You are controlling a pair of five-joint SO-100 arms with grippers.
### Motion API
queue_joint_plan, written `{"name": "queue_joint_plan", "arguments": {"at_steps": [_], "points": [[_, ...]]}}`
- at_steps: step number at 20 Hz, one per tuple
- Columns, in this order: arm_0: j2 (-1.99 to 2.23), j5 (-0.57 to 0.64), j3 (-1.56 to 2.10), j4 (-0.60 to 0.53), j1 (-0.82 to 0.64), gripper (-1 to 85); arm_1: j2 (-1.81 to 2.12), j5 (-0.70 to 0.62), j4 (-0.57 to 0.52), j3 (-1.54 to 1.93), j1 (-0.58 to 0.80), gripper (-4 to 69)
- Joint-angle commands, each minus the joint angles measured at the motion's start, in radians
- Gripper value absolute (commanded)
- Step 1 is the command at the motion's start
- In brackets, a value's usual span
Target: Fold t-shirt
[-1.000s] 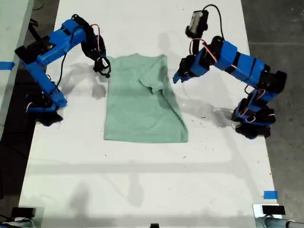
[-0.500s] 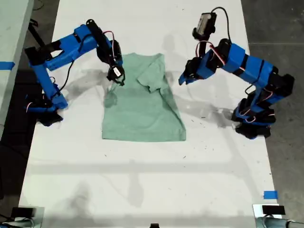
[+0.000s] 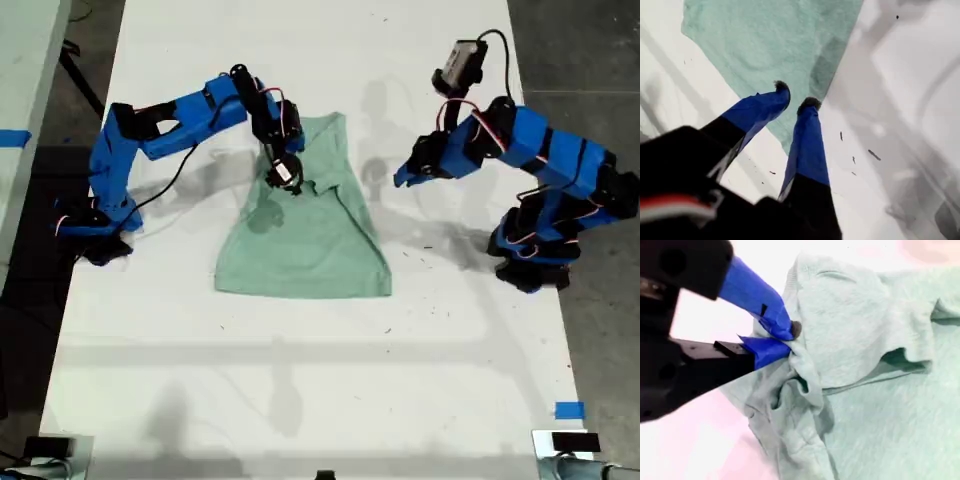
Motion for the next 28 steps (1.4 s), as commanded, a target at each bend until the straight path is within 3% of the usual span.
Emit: {"name": "queue_joint_plan", "arguments": {"at_steps": [1,2,5,11,14,19,23,28], "points": [[-0.008,0.084,-0.064,-0.117,0.044,12.4,0.061,0.014,-0.041,0.012,-0.012,8.6],[-0.009,0.133,-0.064,-0.144,0.069,21.4,0.064,0.015,-0.043,0.018,-0.012,8.7],[0.086,0.164,-0.064,-0.092,0.107,23.4,0.080,0.014,-0.043,0.038,-0.014,8.9],[0.477,0.227,0.002,0.279,0.192,23.0,0.112,-0.003,-0.009,0.061,-0.054,13.3],[0.649,0.206,0.160,0.383,0.290,22.5,0.133,-0.005,0.017,0.075,-0.135,17.8],[1.035,0.051,0.747,0.221,0.463,22.0,0.130,0.040,-0.052,0.198,-0.275,23.4],[1.244,-0.101,1.152,0.071,0.541,21.8,0.063,0.063,-0.236,0.330,-0.348,24.7],[1.232,-0.184,1.235,-0.043,0.612,21.4,-0.089,0.091,-0.474,0.453,-0.379,24.9]]}}
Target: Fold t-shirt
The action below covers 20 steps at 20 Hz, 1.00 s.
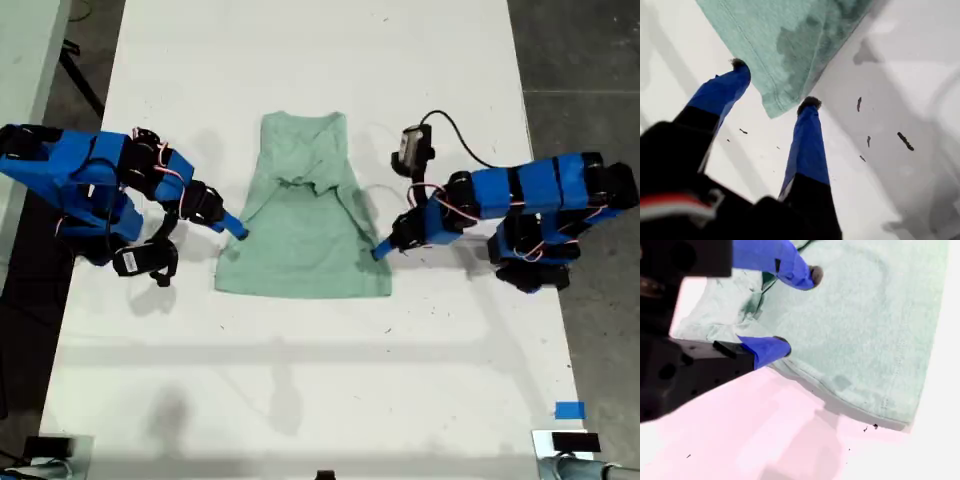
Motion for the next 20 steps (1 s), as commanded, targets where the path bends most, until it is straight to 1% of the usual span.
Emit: {"name": "queue_joint_plan", "arguments": {"at_steps": [1,3,7,9,11,12,13,16,20], "points": [[0.002,-0.026,-0.006,-0.052,0.021,21.4,-0.029,0.023,-0.137,0.041,-0.012,25.0],[-0.006,-0.026,-0.009,-0.066,0.021,21.4,-0.052,0.032,-0.209,0.092,-0.006,24.1],[-0.011,-0.021,-0.011,-0.074,0.015,21.0,-0.140,0.052,-0.331,0.143,-0.006,18.1],[-0.011,-0.023,-0.011,-0.081,0.014,20.8,-0.187,0.061,-0.379,0.144,-0.012,8.9],[-0.012,-0.025,-0.011,-0.084,0.014,20.6,-0.206,0.069,-0.394,0.141,-0.018,-0.6],[-0.012,-0.026,-0.011,-0.086,0.017,20.6,-0.201,0.072,-0.377,0.135,-0.021,-1.0],[-0.012,-0.026,-0.011,-0.087,0.018,20.4,-0.190,0.071,-0.319,0.107,-0.026,-1.0],[-0.014,-0.026,-0.011,-0.094,0.021,20.3,-0.153,0.052,-0.075,-0.044,-0.037,-1.0],[-0.014,-0.026,-0.014,-0.098,0.028,20.0,-0.179,0.069,0.186,-0.373,-0.055,-1.0]]}}
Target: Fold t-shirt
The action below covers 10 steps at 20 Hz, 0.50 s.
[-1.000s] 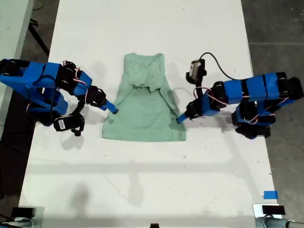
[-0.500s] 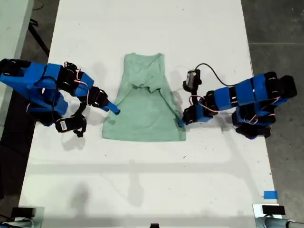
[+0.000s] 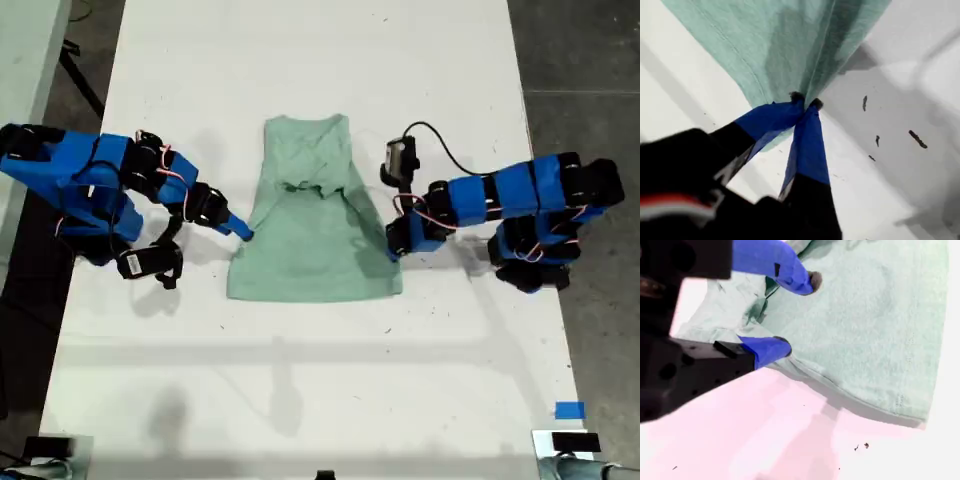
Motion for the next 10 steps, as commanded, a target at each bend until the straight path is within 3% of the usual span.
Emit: {"name": "queue_joint_plan", "arguments": {"at_steps": [1,7,10], "points": [[0.005,-0.011,-0.018,-0.023,0.026,19.9,-0.020,0.015,0.147,-0.287,-0.021,-1.0],[0.014,-0.011,-0.023,-0.018,0.028,19.8,-0.495,0.072,0.236,-0.831,-0.037,-1.0],[0.014,-0.011,-0.021,-0.014,0.029,19.8,-0.630,0.101,0.216,-0.997,-0.040,-1.0]]}}
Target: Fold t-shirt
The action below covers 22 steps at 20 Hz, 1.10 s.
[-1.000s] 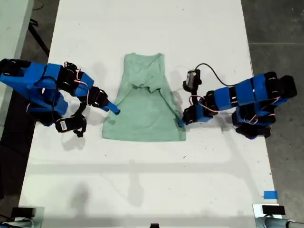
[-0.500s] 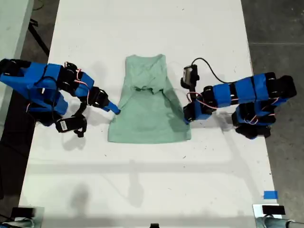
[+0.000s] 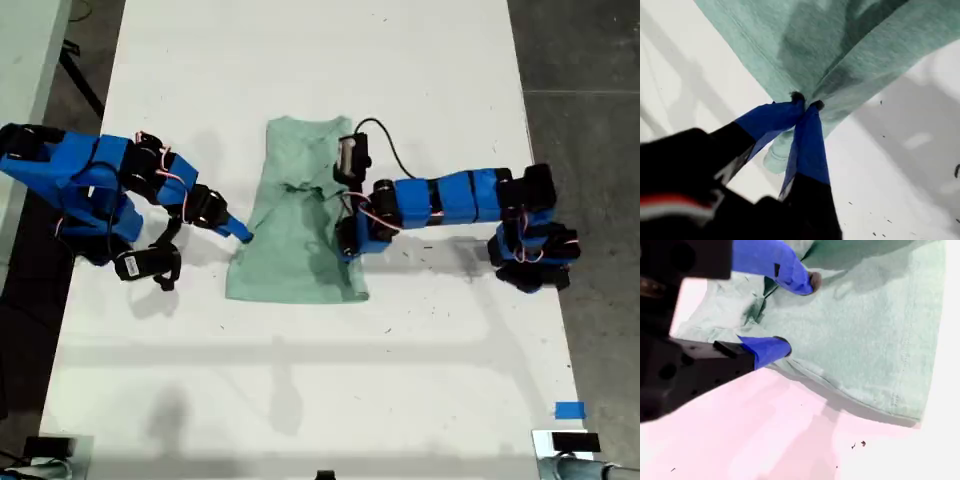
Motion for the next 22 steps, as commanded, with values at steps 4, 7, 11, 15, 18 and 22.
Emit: {"name": "queue_joint_plan", "arguments": {"at_steps": [4,7,11,15,18,22], "points": [[0.014,-0.011,-0.021,-0.017,0.011,19.8,-0.127,0.057,-0.115,-0.133,-0.014,-1.1],[0.014,-0.012,-0.021,-0.014,0.011,19.8,-0.195,0.046,-0.172,-0.160,-0.023,19.3],[0.011,-0.021,-0.020,-0.014,0.020,19.9,-0.166,-0.043,-0.023,-0.328,-0.018,32.3],[0.009,-0.044,-0.012,-0.009,0.034,20.0,-0.018,-0.072,0.132,-0.350,0.020,27.5],[-0.002,-0.104,0.046,-0.043,0.066,20.4,0.086,-0.086,0.222,-0.284,0.058,26.5],[-0.041,-0.167,0.167,-0.179,0.094,21.0,0.103,-0.103,0.265,-0.249,0.077,24.9]]}}
